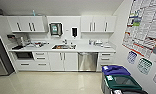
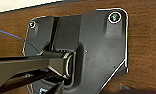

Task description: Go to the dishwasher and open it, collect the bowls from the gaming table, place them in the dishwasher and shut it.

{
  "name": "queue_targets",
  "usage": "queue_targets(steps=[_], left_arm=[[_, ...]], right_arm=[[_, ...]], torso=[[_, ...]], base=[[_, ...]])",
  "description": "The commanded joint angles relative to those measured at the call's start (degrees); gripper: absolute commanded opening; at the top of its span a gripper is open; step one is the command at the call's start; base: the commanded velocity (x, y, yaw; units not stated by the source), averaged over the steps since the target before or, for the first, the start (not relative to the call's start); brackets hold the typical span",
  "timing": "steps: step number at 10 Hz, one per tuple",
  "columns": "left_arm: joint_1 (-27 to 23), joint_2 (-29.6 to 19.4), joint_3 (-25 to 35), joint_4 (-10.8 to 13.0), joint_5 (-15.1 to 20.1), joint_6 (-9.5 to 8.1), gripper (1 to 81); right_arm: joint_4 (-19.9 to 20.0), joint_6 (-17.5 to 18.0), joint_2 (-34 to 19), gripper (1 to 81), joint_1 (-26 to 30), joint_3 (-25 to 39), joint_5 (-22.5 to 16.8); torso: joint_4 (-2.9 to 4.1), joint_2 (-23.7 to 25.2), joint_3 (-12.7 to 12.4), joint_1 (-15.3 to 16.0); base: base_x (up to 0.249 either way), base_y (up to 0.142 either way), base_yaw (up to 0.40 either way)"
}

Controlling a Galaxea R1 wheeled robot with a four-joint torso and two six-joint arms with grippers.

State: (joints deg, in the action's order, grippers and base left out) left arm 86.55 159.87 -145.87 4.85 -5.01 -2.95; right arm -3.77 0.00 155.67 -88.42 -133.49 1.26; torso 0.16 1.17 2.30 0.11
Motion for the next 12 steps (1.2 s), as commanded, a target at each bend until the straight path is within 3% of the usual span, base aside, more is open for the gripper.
queue_targets(steps=[1, 12], left_arm=[[-2.49, -1.21, -0.03, 0.25, 2.64, 0.14, 81.1], [-2.48, -1.12, -0.03, 0.33, 2.64, 0.14, 81.1]], right_arm=[[0.51, 0.09, -1.48, 81.1, 2.67, 0.96, -3.19], [0.16, 0.0, -1.48, 81.1, 2.5, 1.13, -3.37]], torso=[[0.0, 0.0, 0.0, 0.0], [0.0, 0.0, 0.0, 0.0]], base=[[0.121, 0.0, 0.0], [0.112, 0.057, 0.0]])
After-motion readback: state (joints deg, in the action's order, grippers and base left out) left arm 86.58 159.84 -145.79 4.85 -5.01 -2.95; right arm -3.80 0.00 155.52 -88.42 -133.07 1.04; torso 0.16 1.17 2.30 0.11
